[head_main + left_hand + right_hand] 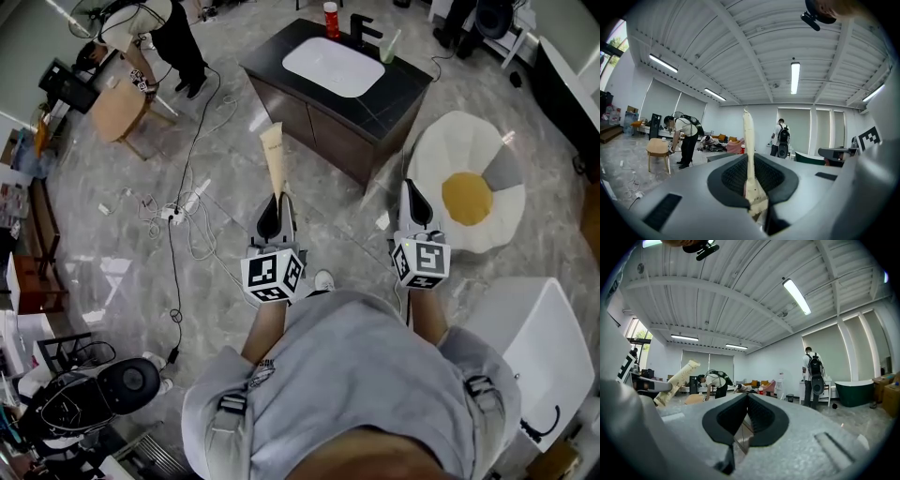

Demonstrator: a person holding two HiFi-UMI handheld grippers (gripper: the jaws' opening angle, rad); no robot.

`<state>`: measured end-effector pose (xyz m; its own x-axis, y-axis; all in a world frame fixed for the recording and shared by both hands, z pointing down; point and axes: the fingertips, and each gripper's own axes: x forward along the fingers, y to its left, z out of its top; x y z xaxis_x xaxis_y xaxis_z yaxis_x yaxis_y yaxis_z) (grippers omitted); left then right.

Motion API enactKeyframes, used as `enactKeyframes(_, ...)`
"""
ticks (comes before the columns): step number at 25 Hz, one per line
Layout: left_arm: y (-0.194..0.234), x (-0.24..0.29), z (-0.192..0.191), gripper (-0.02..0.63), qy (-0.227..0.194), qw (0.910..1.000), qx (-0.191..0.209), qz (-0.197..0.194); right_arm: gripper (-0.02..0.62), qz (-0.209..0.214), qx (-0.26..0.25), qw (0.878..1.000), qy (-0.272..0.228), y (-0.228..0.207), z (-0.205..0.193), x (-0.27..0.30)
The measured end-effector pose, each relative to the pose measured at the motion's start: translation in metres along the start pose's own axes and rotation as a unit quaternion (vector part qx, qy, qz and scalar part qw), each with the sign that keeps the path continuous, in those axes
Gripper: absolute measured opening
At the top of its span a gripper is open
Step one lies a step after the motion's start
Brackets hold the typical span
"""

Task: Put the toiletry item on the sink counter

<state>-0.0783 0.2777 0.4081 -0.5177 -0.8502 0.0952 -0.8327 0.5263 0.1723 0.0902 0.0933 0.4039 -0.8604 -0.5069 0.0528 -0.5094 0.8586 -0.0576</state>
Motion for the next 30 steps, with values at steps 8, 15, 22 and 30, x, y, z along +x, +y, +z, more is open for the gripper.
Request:
enactKeyframes(8, 0.054, 0.040, 0.005, 0.035, 0.007, 0.9999, -0.004, -0.009, 0.005, -0.016, 0.002, 1.000, -0.001, 0.027, -0.001, 0.059)
enactKeyframes(15, 0.068, 0.059, -0.001, 0.035, 0.012, 0.9994, -0.019, -0.025, 0.005, -0.047, -0.006, 0.999, 0.002, 0.025, -0.005, 0.075)
enactKeyframes(22, 0.066, 0.086, -0.010, 0.035, 0.025, 0.9989, -0.029, -0.028, 0.005, -0.057, -0.005, 0.998, 0.016, 0.008, -0.011, 0.097)
enactKeyframes(30, 0.055, 0.154, -0.013, 0.035, 0.026, 0.9992, -0.024, -0.021, 0.005, -0.034, -0.002, 0.999, 0.009, -0.027, -0.012, 0.170)
